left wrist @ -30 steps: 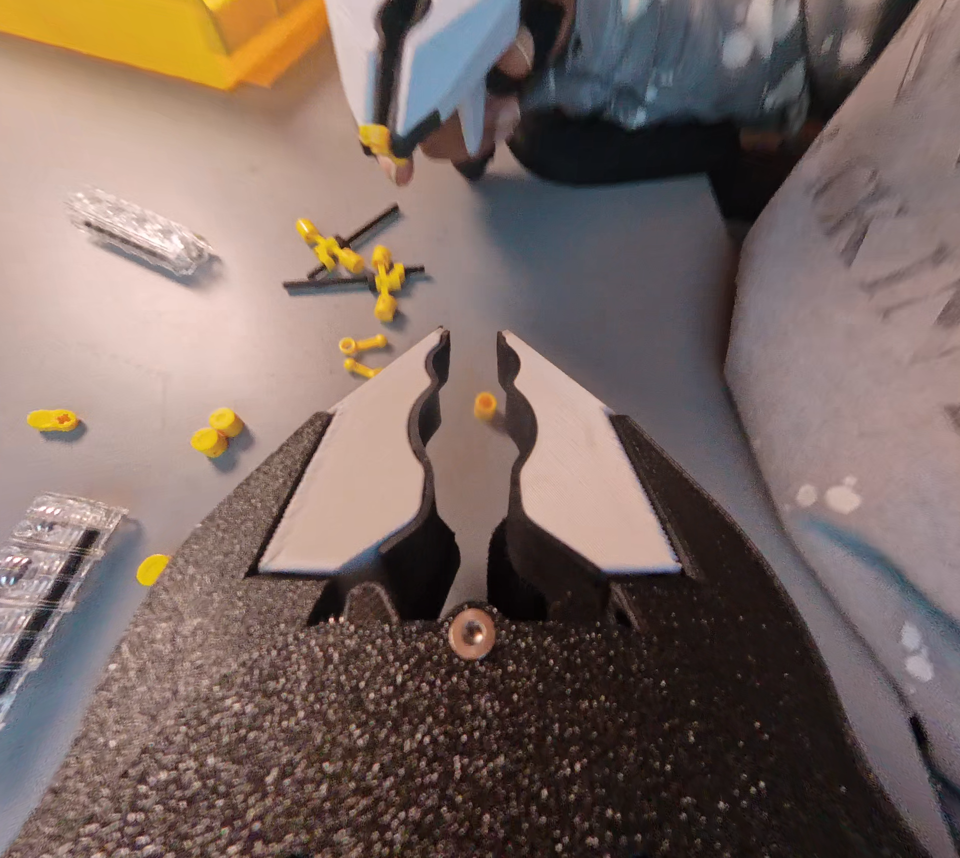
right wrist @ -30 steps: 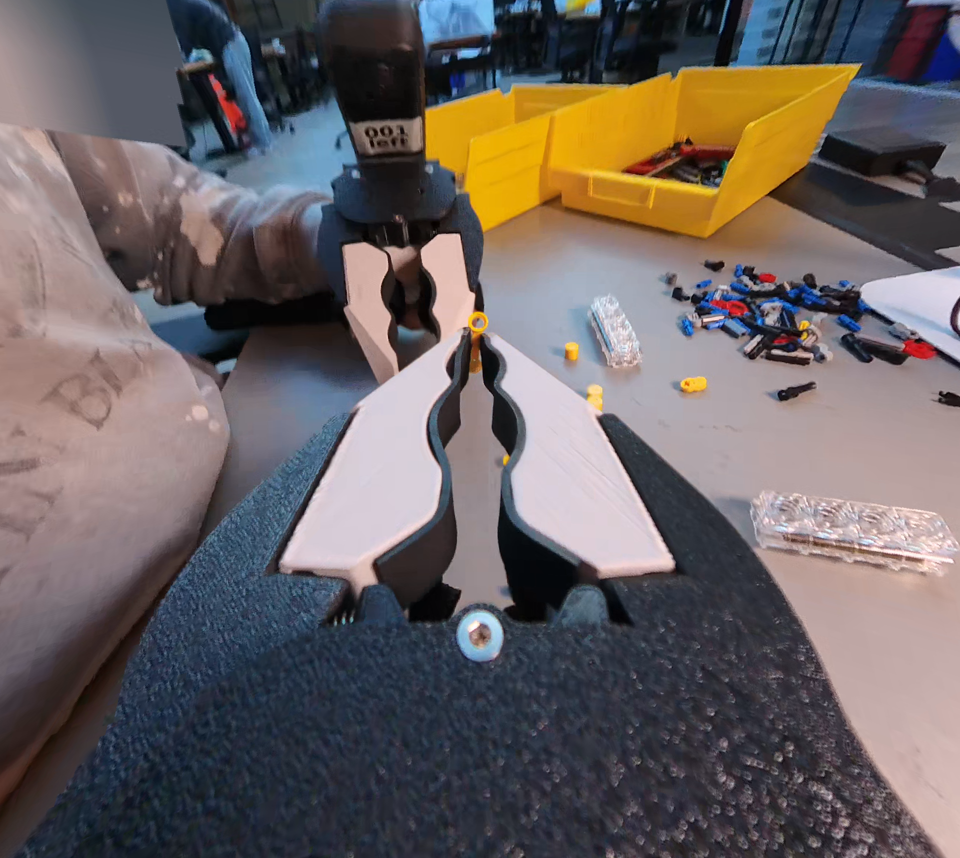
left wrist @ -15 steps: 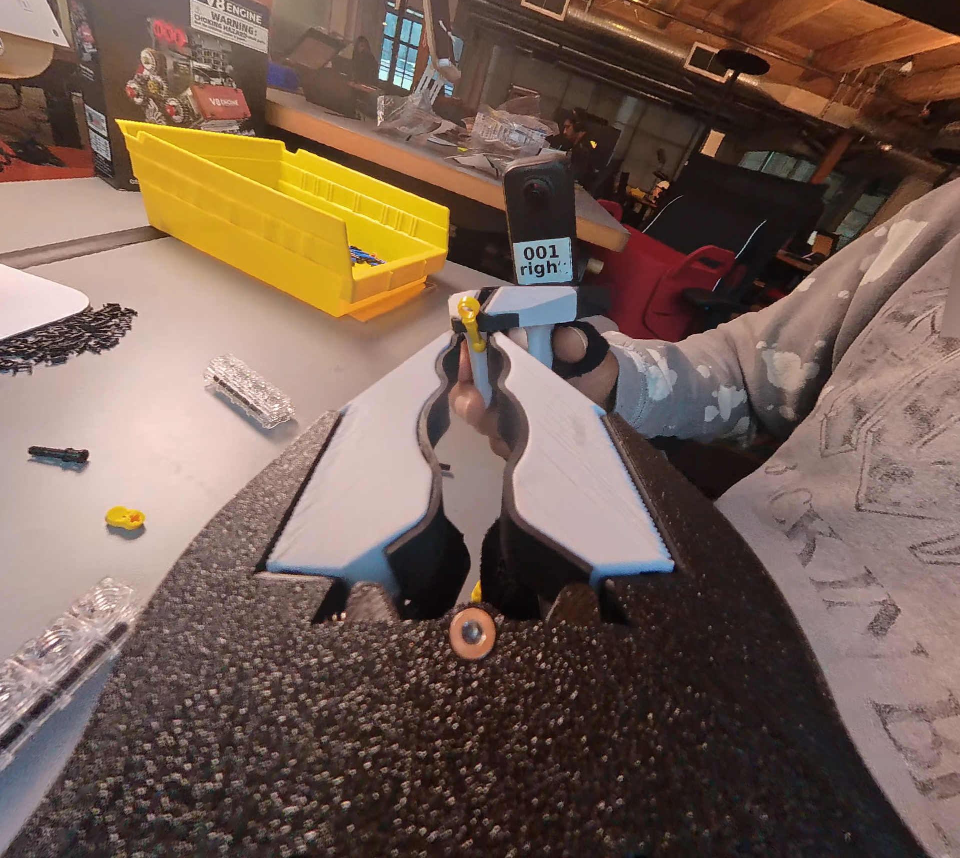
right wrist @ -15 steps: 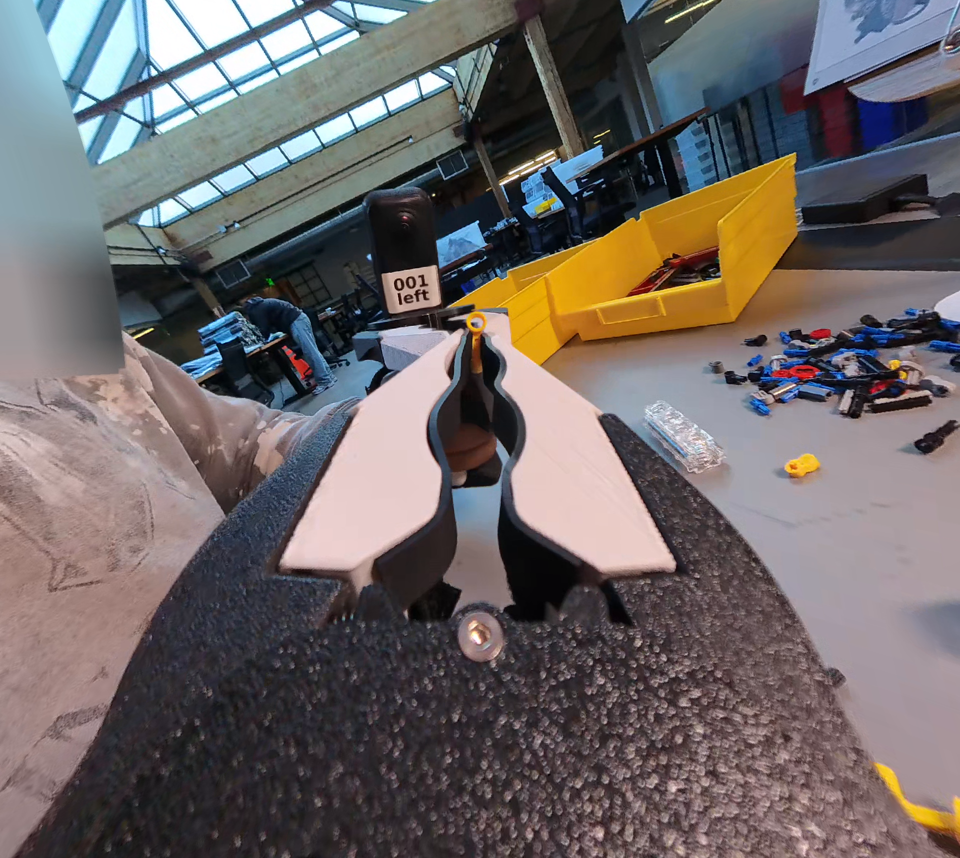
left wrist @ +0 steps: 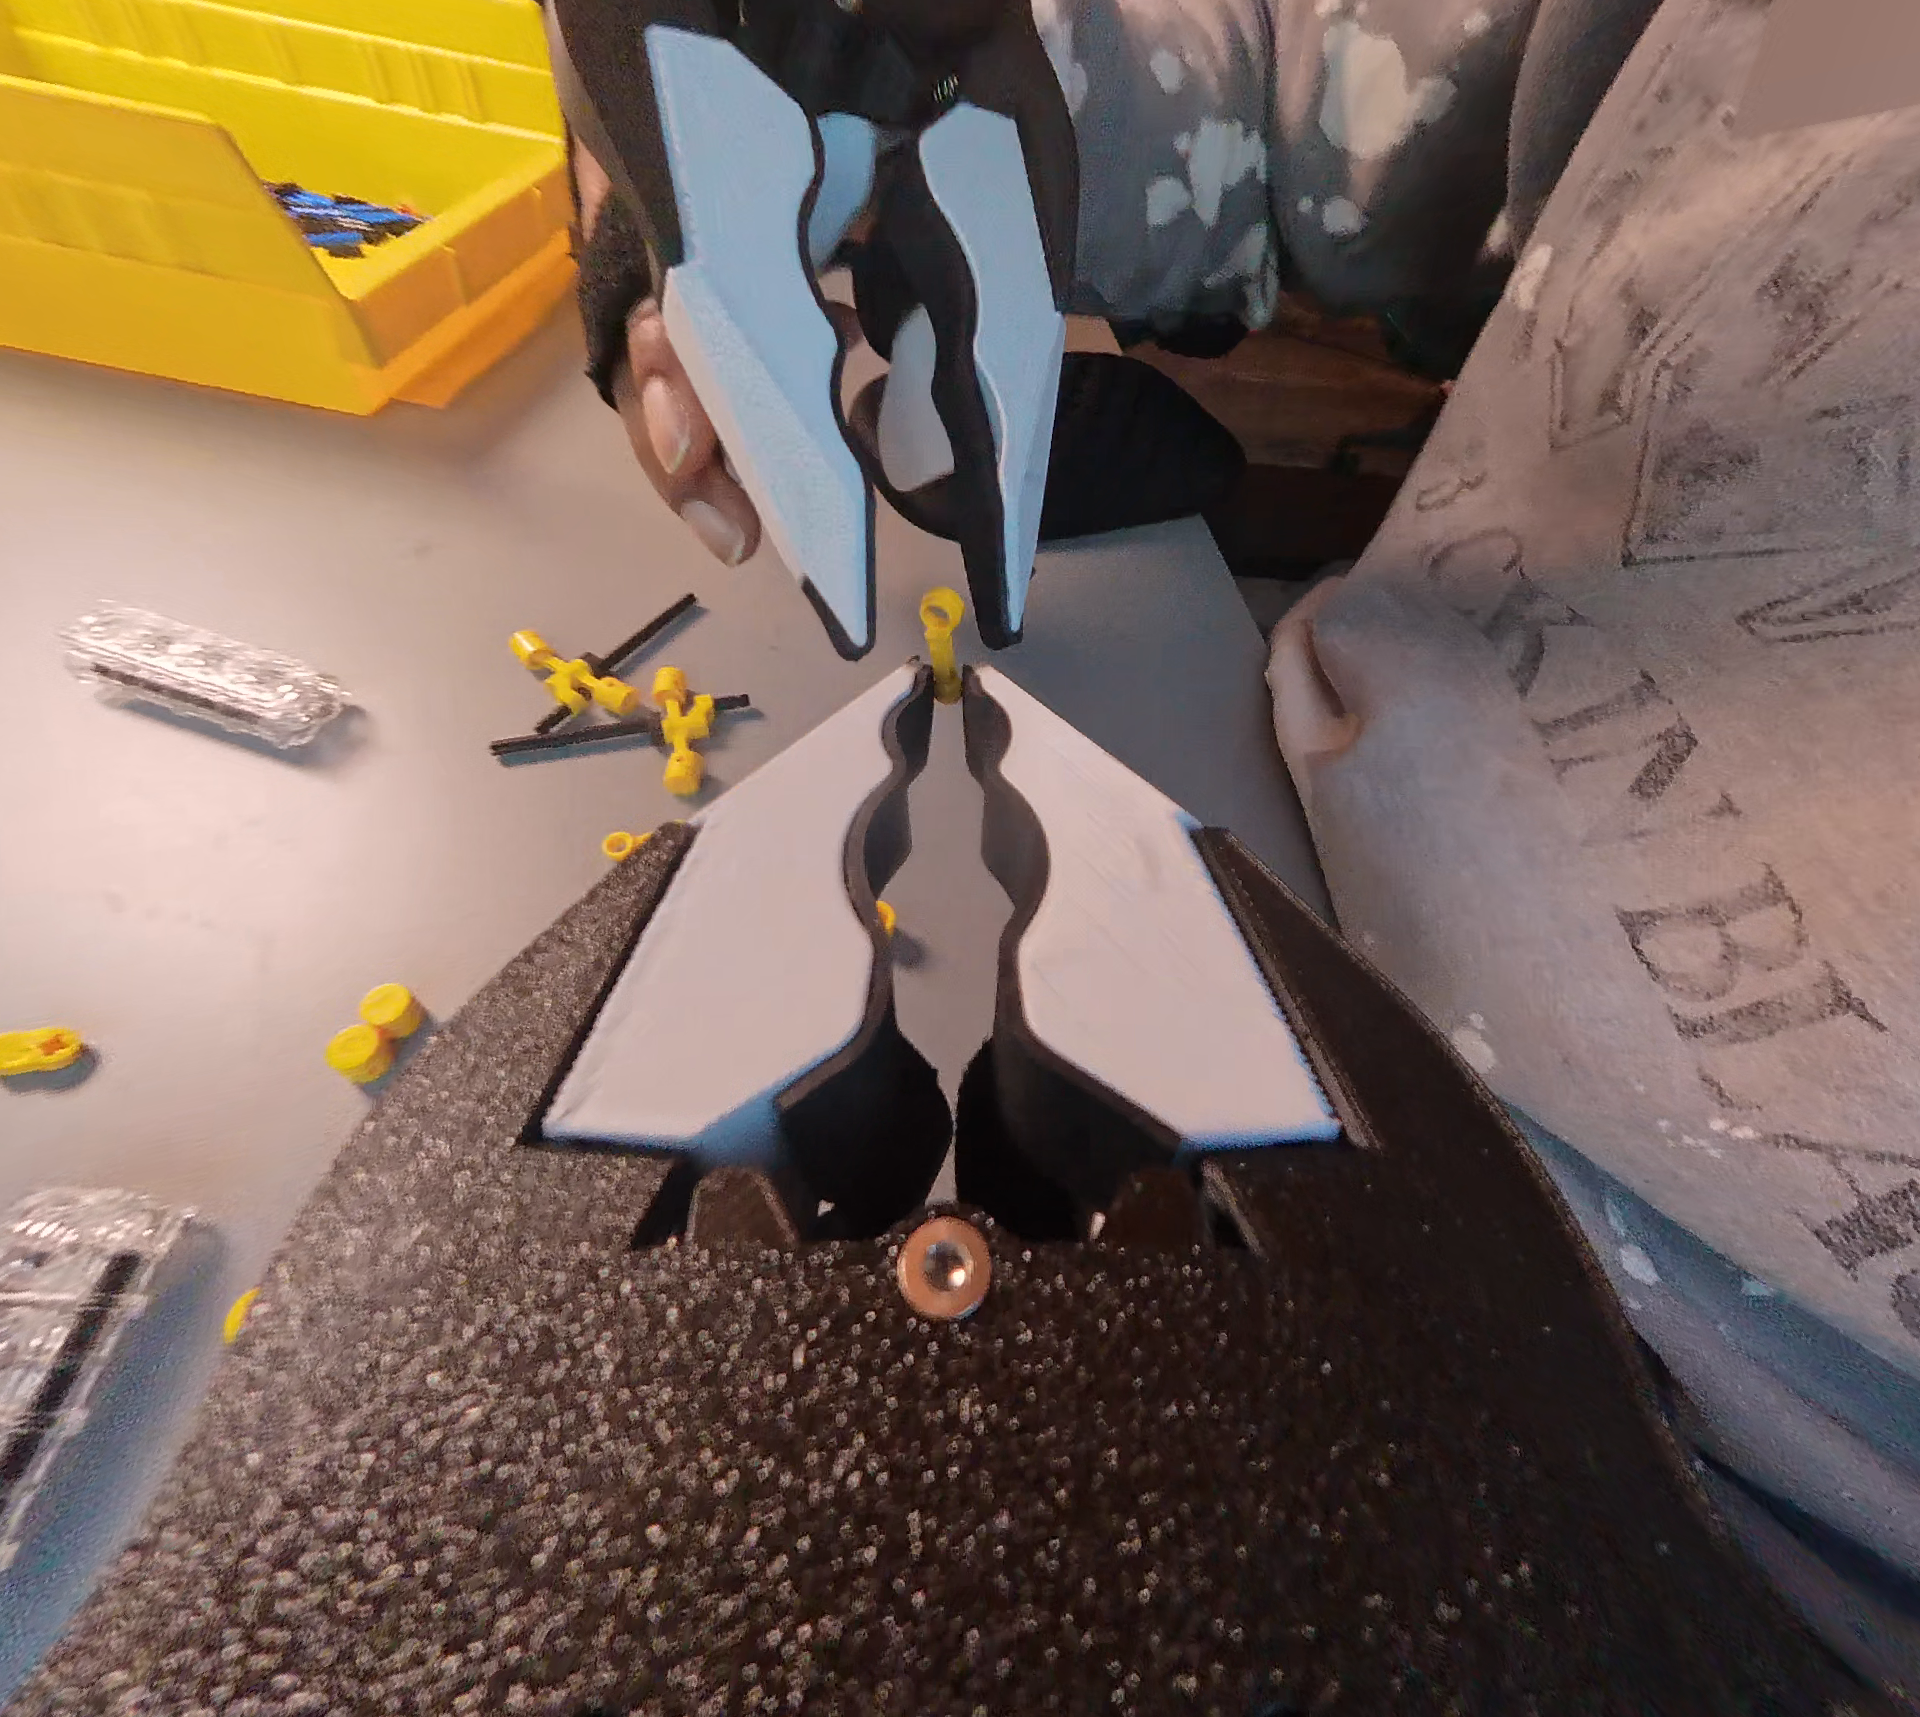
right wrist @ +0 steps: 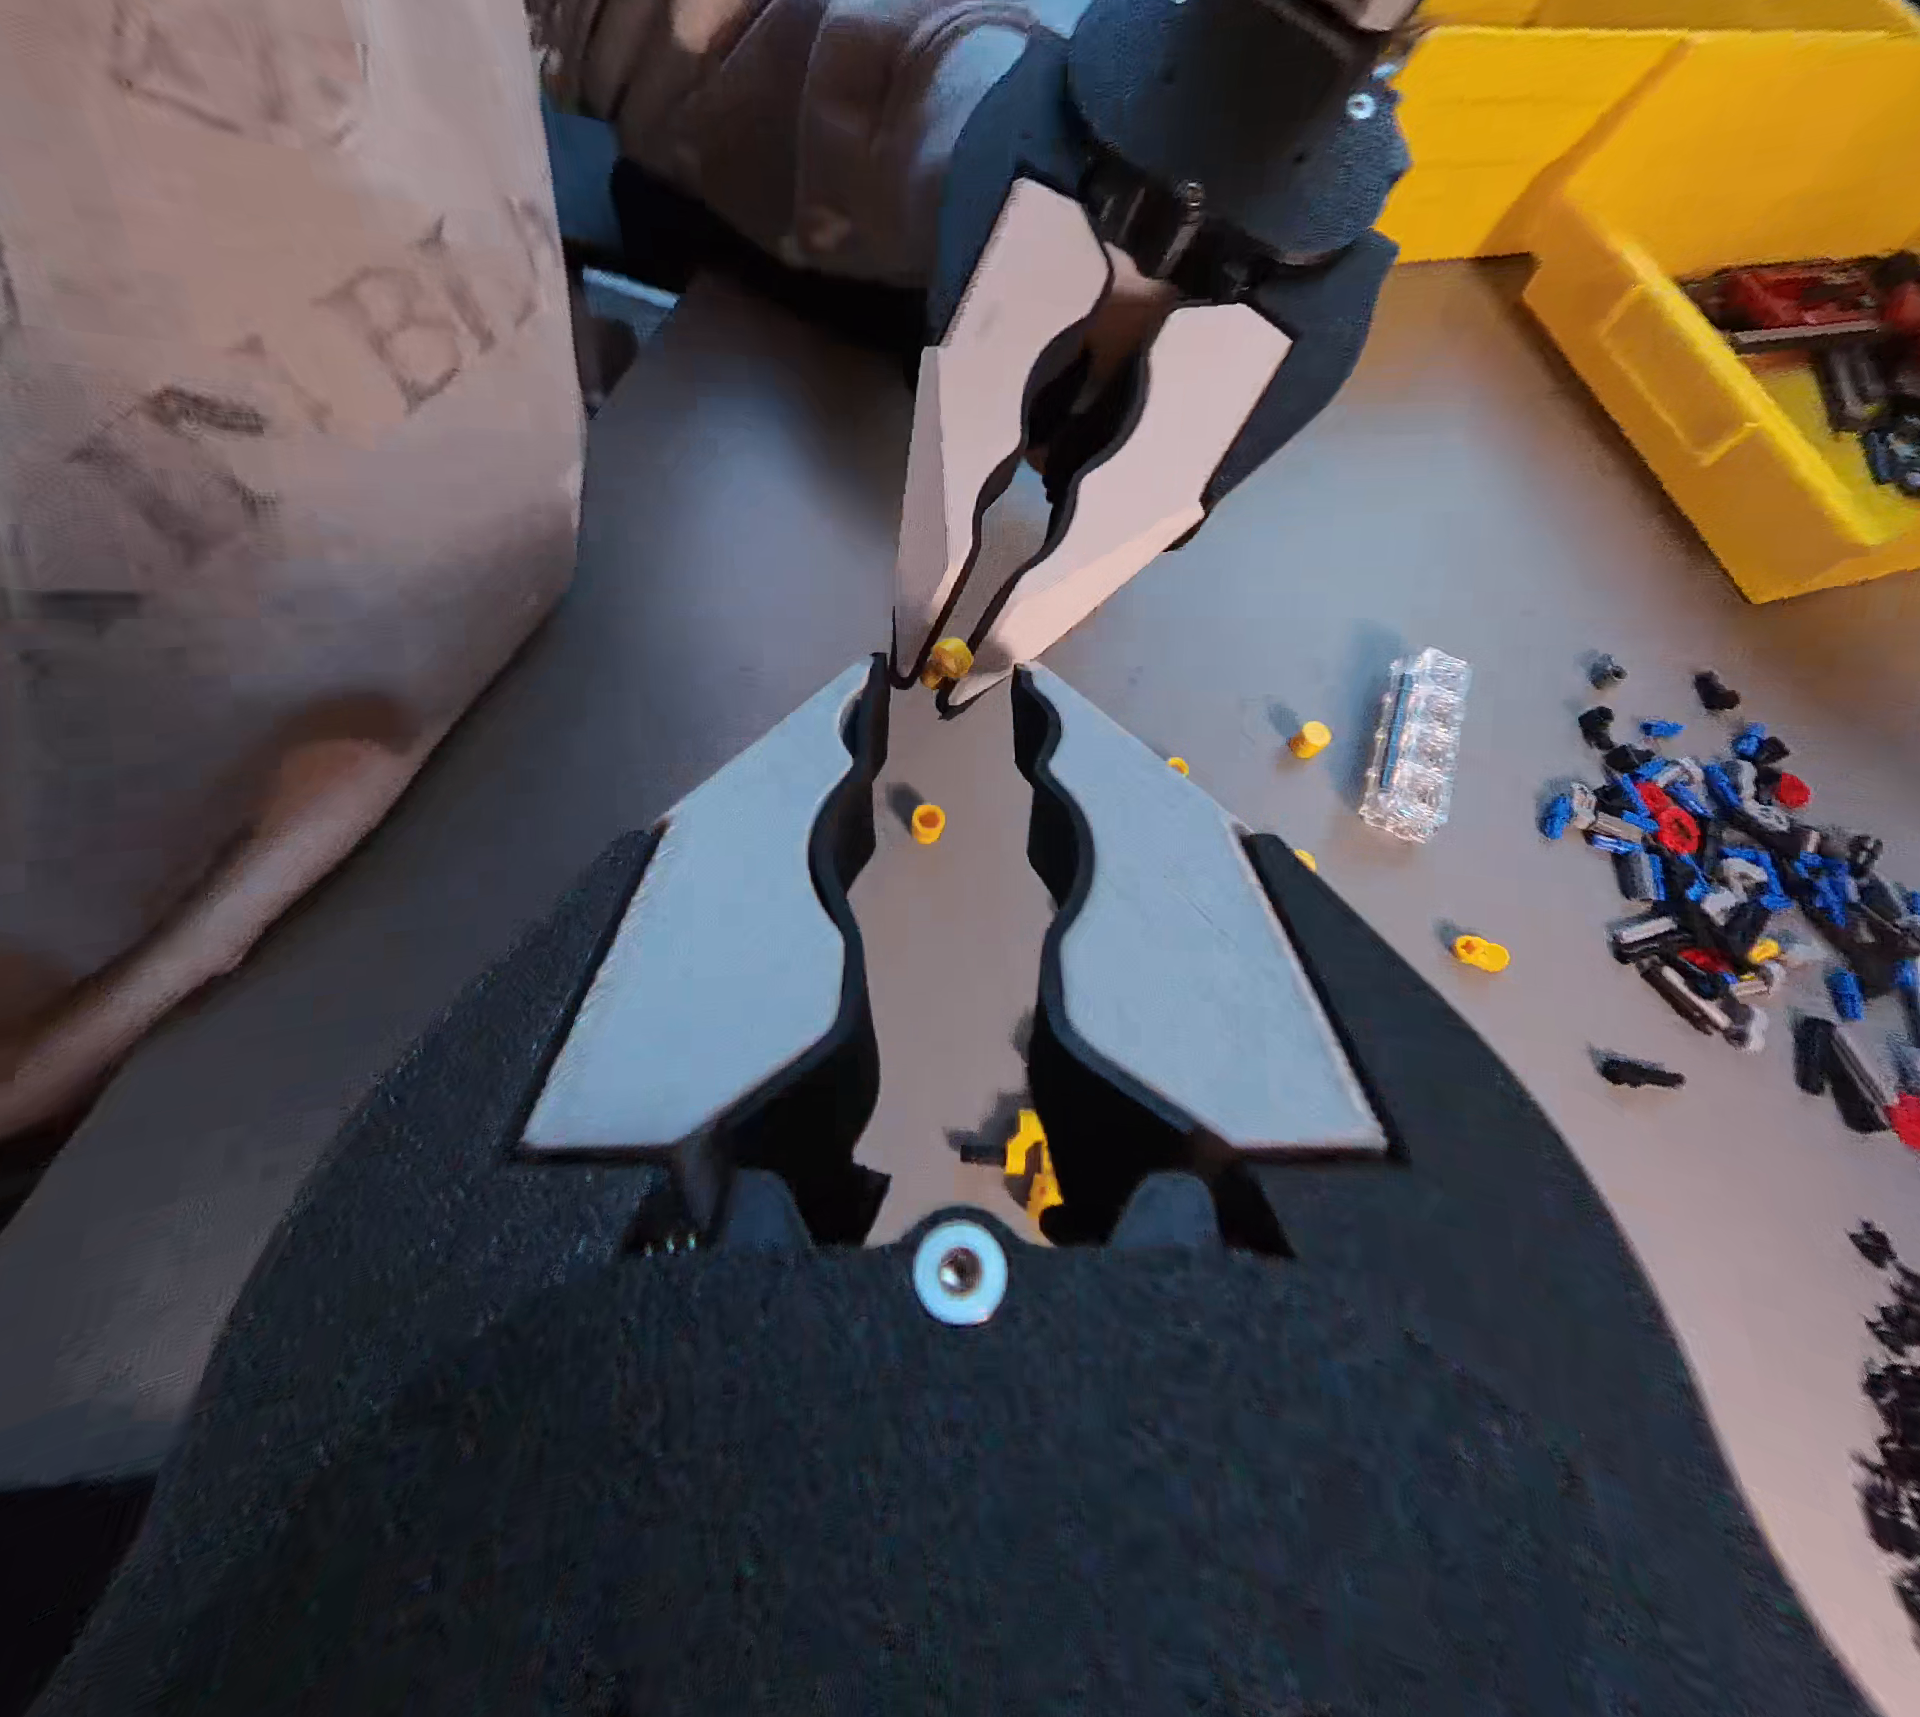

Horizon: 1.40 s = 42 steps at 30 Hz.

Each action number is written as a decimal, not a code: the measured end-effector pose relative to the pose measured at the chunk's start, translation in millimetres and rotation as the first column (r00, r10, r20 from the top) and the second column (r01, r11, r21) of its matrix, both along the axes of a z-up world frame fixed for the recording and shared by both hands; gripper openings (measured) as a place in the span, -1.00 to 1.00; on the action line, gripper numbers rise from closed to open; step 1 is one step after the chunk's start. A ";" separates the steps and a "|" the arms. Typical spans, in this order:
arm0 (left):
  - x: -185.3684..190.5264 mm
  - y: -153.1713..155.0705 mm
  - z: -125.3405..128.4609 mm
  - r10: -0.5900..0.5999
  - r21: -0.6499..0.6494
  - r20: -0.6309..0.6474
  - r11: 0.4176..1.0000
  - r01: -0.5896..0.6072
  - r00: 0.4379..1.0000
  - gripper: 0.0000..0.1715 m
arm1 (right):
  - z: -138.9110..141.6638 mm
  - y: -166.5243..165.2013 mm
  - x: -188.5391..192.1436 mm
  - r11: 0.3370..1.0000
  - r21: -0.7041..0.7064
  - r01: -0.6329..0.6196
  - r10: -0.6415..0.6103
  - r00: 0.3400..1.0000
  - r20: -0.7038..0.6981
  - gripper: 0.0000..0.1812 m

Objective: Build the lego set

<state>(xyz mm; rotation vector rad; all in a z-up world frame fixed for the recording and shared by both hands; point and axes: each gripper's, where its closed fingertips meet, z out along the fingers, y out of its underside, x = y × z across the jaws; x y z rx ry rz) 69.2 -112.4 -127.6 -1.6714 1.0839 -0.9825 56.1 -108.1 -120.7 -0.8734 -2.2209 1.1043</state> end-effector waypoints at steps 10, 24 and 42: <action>10.6 -19.4 -24.4 -0.148 -0.108 -0.032 0.984 0.144 0.988 -0.94 | -24.0 -21.5 11.7 0.942 0.231 -0.242 0.196 0.959 0.205 -0.94; -15.8 -5.2 -77.9 -0.064 -0.084 -0.360 0.996 0.036 0.931 -0.72 | -67.5 2.3 4.4 0.930 0.350 -0.112 -0.012 0.942 0.335 -0.96; -8.8 1.9 -88.2 -0.054 -0.017 -0.427 0.999 0.051 0.903 -0.77 | -84.0 1.5 -1.8 0.925 0.369 -0.094 -0.068 0.913 0.403 -0.95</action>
